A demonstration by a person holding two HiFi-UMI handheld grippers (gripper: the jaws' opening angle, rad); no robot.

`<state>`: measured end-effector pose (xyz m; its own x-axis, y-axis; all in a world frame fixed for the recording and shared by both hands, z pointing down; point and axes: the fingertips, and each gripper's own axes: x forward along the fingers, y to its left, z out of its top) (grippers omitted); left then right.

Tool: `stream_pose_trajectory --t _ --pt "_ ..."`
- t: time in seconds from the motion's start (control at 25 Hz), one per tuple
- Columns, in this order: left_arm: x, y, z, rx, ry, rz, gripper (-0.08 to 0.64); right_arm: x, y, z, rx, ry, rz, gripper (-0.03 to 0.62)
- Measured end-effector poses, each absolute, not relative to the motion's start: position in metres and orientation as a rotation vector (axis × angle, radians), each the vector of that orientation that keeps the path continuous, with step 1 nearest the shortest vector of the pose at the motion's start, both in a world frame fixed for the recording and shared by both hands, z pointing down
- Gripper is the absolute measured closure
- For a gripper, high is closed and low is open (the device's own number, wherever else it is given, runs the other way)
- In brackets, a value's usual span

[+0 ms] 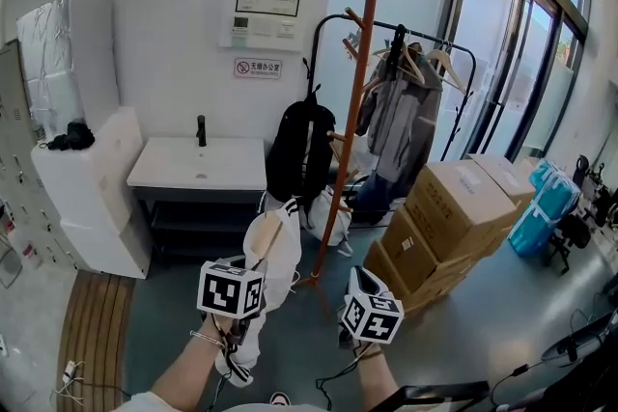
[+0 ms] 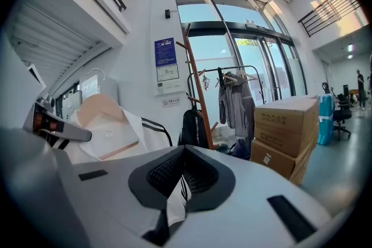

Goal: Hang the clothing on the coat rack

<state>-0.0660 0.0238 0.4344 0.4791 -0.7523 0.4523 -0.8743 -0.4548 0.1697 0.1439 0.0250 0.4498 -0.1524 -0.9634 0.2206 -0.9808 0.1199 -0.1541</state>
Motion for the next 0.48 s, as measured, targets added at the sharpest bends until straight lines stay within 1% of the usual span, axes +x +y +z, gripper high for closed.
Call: stream_pose_trajectory --t 0.48 --pt "-0.052 -0.063 0.439 2.322 -1.38 0.457 0.514 0.161 -0.066 0.458 1.972 -2.318 0.433 0.569"
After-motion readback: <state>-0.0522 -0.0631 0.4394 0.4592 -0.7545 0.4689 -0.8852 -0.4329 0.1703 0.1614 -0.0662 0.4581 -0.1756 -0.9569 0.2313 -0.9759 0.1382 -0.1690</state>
